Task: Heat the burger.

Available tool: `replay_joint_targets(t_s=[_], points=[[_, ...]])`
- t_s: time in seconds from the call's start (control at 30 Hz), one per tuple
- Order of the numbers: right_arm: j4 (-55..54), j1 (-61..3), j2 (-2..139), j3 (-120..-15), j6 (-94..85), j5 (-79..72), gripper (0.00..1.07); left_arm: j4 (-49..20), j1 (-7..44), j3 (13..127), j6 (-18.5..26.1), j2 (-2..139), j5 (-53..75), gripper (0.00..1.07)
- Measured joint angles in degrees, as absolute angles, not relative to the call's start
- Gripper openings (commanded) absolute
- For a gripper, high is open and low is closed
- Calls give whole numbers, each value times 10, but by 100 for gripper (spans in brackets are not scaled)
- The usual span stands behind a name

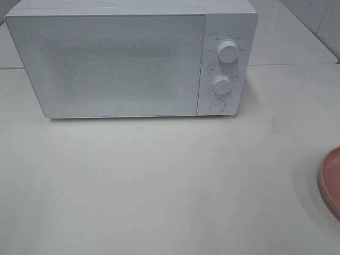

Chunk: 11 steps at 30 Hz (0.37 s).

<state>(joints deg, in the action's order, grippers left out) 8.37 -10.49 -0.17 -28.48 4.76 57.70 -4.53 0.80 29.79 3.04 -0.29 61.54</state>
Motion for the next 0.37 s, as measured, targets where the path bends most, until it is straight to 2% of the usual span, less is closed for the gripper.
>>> replay_joint_targets(t_s=[0.37], points=[[84, -105, -2, -285, 48, 577, 76, -45, 8, 298, 30, -3, 615, 100]])
